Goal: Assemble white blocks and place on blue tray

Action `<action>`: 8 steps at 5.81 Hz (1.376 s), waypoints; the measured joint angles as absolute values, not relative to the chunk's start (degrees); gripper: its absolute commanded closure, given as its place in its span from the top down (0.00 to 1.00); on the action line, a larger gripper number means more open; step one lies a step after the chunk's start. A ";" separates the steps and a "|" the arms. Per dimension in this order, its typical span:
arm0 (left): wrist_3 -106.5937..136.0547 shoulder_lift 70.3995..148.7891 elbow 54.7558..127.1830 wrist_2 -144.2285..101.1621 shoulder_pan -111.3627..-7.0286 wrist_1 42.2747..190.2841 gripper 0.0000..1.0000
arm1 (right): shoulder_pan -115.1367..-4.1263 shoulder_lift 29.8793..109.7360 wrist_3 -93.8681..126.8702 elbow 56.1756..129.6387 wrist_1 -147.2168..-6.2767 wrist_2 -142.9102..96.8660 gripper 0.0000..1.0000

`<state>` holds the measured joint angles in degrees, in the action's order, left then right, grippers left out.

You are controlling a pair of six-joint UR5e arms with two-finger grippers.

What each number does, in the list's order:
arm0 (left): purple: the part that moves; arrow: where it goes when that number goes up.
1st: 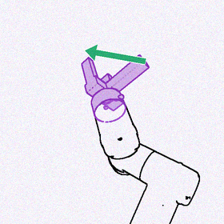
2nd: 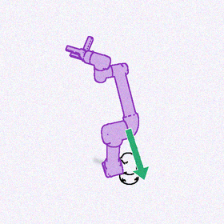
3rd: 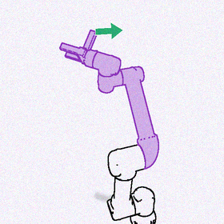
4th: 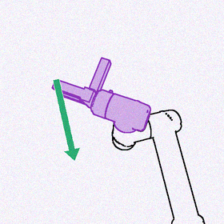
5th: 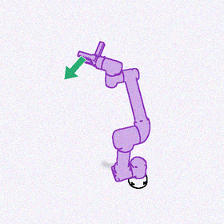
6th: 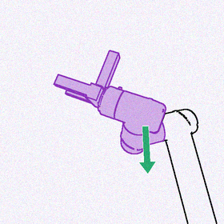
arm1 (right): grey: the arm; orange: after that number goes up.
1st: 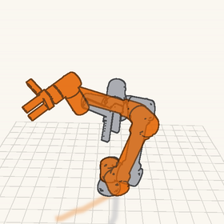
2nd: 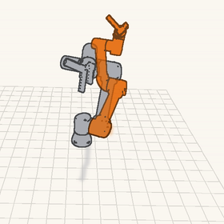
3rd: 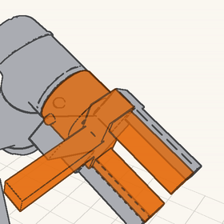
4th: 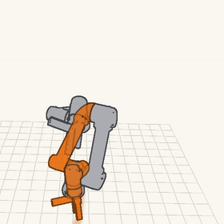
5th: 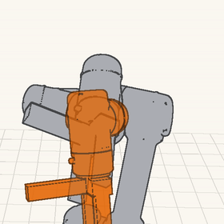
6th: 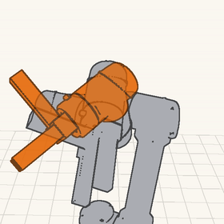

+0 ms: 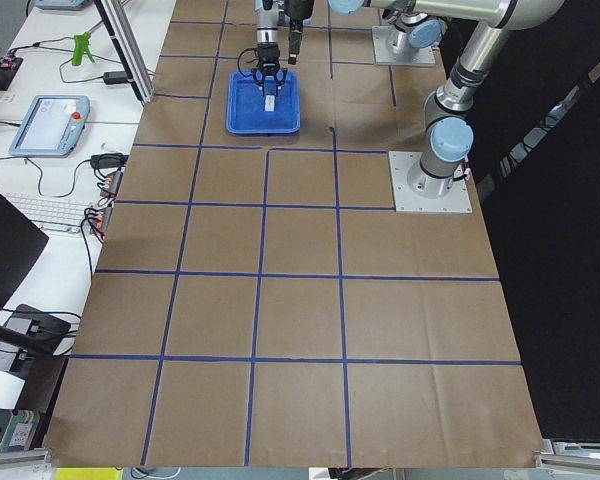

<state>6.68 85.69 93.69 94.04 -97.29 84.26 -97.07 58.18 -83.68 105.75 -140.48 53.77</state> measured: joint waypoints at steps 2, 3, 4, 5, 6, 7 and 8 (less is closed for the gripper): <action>6.68 85.70 93.69 94.00 -97.30 84.21 0.99 | -95.72 61.12 -78.84 105.24 -138.72 55.00 1.00; 6.68 85.70 93.69 94.03 -97.29 84.20 0.99 | -94.21 64.40 -74.87 104.87 -135.11 57.16 1.00; 6.68 85.70 93.69 94.04 -97.29 84.20 0.99 | -92.43 68.06 -70.37 104.12 -129.71 60.72 1.00; 6.68 85.70 93.69 94.04 -97.29 84.20 0.99 | -90.87 71.43 -65.04 102.91 -124.59 64.97 1.00; 6.68 85.70 93.69 94.02 -97.29 84.20 0.99 | -89.93 74.24 -57.81 101.18 -120.82 70.18 1.00; 6.68 85.70 93.69 93.98 -97.29 84.20 0.99 | -89.56 76.61 -49.81 99.08 -116.63 74.81 1.00; 6.68 85.70 93.69 93.99 -97.29 84.20 0.99 | -89.43 78.61 -41.00 96.82 -111.96 78.73 1.00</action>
<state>6.68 85.70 93.69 93.99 -97.29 84.20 -89.43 78.61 -41.00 96.82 -111.96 78.73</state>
